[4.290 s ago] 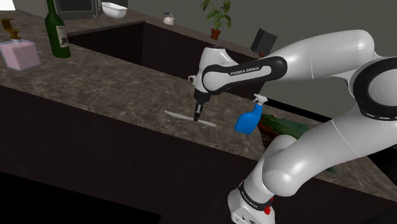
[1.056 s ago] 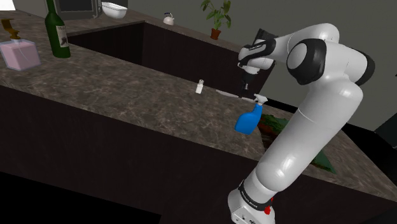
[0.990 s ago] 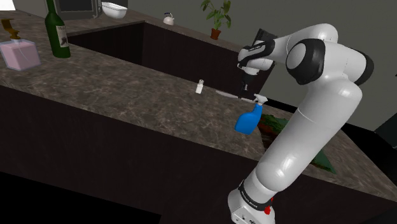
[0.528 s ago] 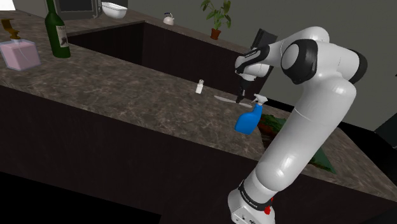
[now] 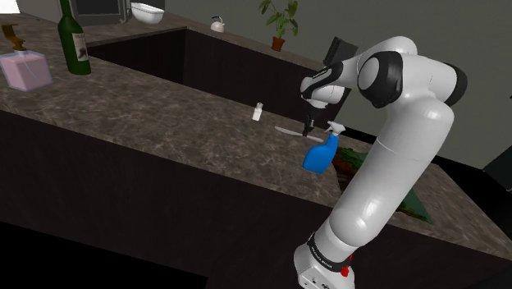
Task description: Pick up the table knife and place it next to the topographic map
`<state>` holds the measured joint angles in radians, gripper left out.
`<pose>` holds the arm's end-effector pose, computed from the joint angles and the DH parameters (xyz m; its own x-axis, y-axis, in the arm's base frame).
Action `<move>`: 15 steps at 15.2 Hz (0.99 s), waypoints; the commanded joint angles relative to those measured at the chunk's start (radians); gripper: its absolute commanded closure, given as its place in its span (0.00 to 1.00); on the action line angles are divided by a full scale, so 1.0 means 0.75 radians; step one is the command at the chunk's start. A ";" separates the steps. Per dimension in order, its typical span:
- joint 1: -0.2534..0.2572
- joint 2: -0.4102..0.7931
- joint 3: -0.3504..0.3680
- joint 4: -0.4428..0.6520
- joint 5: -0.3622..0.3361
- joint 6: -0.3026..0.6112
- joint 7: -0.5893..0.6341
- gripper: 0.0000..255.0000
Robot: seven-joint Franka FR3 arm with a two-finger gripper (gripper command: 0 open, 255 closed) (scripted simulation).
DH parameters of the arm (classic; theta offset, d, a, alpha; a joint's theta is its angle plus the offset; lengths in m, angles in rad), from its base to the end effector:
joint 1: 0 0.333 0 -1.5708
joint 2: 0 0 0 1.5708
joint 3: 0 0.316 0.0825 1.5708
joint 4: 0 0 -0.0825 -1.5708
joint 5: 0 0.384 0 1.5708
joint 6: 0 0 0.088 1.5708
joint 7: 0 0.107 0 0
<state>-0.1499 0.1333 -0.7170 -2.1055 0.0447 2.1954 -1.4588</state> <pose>0.3671 -0.4212 0.3694 0.8410 0.5386 -0.0521 0.5392 -0.8422 -0.0032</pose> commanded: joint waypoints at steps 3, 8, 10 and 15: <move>0.000 0.001 0.000 0.000 0.001 0.001 -0.001 0.00; 0.000 0.001 0.000 0.000 0.001 0.001 -0.001 0.00; 0.012 -0.051 -0.006 0.044 -0.042 -0.083 0.029 0.00; 0.021 -0.092 -0.007 0.090 -0.072 -0.160 0.051 0.00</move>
<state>-0.1348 0.0654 -0.7222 -2.0389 -0.0087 2.0781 -1.4214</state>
